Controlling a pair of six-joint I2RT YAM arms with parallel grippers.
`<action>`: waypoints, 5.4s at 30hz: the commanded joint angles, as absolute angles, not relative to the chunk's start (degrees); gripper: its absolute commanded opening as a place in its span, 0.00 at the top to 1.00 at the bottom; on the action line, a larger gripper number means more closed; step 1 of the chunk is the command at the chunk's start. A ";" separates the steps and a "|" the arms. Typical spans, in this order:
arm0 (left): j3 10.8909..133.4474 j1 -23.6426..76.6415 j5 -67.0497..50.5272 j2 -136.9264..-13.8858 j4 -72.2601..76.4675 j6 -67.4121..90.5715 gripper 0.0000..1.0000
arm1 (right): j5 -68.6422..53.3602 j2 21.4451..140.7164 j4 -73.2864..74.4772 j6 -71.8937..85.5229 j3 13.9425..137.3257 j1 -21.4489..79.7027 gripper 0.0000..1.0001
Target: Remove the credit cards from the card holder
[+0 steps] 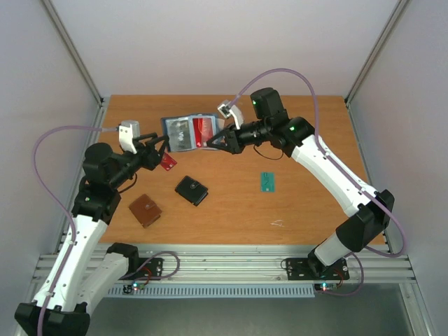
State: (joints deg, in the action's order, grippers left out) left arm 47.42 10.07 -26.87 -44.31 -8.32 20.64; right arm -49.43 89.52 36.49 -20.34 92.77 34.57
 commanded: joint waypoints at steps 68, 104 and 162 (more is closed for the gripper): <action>42.90 16.91 -55.58 -48.13 22.27 29.14 1.00 | -52.56 91.79 33.71 -27.47 96.78 41.70 0.98; 41.82 16.64 -57.88 -47.71 19.10 25.61 0.89 | -56.13 84.01 26.73 -19.53 87.11 35.20 0.99; 50.88 -4.12 -19.11 -90.89 -5.83 48.83 1.00 | -35.62 94.20 45.75 -22.65 94.75 16.89 0.99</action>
